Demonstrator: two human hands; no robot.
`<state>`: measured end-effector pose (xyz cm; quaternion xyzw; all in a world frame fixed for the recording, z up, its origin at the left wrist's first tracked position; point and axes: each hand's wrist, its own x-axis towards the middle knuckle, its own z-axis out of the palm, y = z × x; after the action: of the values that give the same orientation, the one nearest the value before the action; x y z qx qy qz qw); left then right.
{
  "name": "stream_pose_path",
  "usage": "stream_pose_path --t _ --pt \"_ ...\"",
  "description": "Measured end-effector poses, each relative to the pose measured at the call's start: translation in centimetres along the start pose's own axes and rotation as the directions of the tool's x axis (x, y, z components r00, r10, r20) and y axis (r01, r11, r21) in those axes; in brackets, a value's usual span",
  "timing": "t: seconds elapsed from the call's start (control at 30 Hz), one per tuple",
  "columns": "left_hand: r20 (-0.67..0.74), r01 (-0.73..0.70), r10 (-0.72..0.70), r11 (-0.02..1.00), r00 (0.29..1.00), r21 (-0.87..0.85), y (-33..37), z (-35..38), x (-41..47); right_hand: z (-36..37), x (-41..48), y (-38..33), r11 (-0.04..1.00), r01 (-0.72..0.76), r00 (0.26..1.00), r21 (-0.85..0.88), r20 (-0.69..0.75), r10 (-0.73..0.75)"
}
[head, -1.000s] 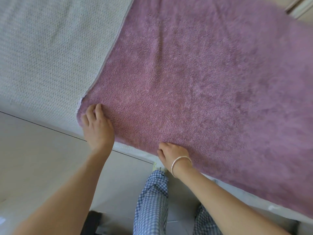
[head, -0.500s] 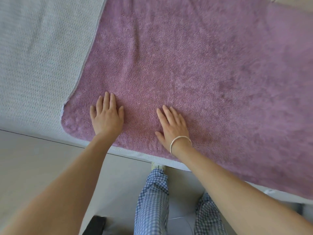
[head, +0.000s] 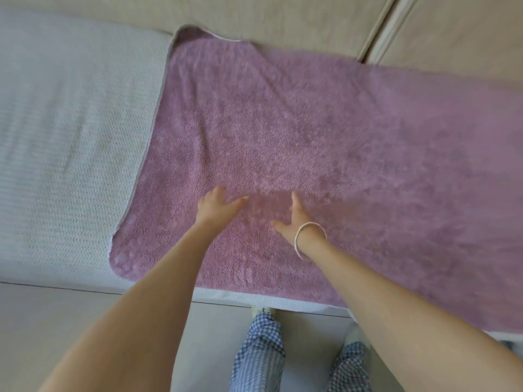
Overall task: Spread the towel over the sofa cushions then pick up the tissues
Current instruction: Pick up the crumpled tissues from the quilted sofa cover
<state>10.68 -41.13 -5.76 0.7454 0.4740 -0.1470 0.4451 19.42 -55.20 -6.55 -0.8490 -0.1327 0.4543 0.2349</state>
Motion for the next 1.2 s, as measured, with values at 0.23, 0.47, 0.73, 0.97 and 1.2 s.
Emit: stream_pose_path --t 0.23,0.47,0.73,0.97,1.2 --pt "0.107 -0.179 0.181 0.984 0.978 -0.029 12.2 -1.7 -3.6 -11.2 -3.5 -1.3 0.939 -0.097 0.987 0.33 -0.088 0.133" --pt "0.173 -0.387 0.385 0.922 0.906 -0.028 26.4 -0.6 -9.5 -24.7 -10.7 -0.9 0.912 -0.012 0.947 0.41 -0.287 0.142" --pt "0.312 -0.638 0.625 0.767 0.716 -0.071 42.2 7.4 -20.2 -39.5 -22.5 5.9 0.856 0.083 0.809 0.51 -0.536 0.24" --pt "0.408 -0.747 0.716 0.655 0.566 -0.114 51.2 16.7 -29.1 -47.4 -32.0 15.3 0.799 0.132 0.668 0.586 -0.648 0.365" --pt "0.501 -0.793 0.762 0.569 0.41 -0.216 60.2 27.7 -38.7 -55.5 -42.1 25.1 0.763 0.195 0.541 0.617 -0.716 0.441"
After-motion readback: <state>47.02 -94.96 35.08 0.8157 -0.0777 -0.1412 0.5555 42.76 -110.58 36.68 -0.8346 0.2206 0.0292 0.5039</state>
